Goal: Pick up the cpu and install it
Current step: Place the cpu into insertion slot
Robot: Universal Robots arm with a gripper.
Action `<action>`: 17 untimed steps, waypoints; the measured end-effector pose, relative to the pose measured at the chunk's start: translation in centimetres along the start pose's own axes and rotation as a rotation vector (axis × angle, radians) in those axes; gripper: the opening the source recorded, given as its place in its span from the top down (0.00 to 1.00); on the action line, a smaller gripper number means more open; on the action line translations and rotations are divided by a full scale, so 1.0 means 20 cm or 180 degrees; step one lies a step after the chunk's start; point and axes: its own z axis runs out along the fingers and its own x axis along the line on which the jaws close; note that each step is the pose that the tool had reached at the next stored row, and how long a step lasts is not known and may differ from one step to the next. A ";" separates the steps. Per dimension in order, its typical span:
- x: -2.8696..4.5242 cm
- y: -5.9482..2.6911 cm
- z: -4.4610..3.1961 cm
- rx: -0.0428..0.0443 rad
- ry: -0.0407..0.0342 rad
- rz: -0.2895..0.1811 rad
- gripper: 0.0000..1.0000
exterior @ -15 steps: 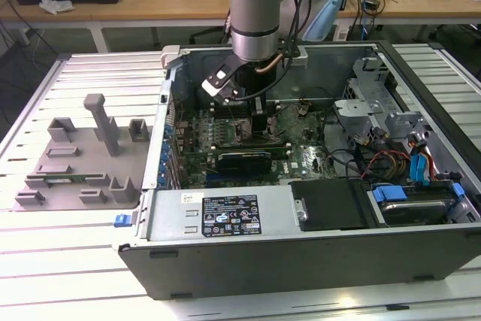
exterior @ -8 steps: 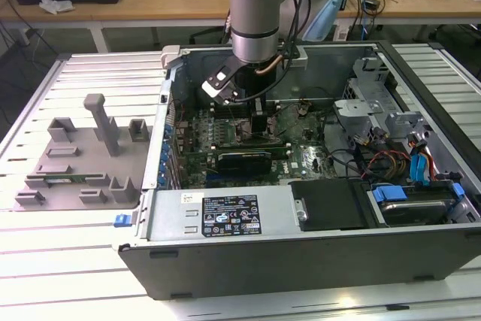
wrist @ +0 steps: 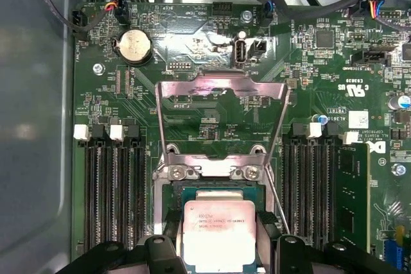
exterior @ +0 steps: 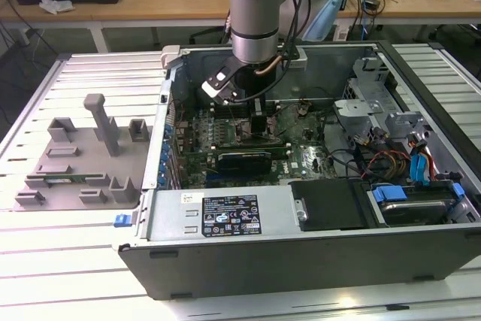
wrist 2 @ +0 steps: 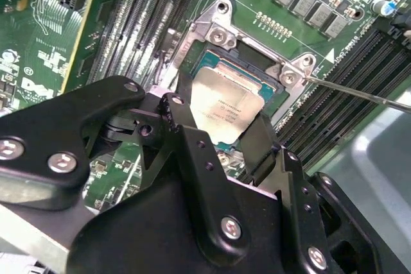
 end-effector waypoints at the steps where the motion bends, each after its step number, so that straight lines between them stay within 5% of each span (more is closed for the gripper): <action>1: 0.003 0.000 0.001 0.0000 0.0000 0.0003 0.46; 17: 0.008 0.000 0.004 -0.0001 -0.0002 0.0012 0.38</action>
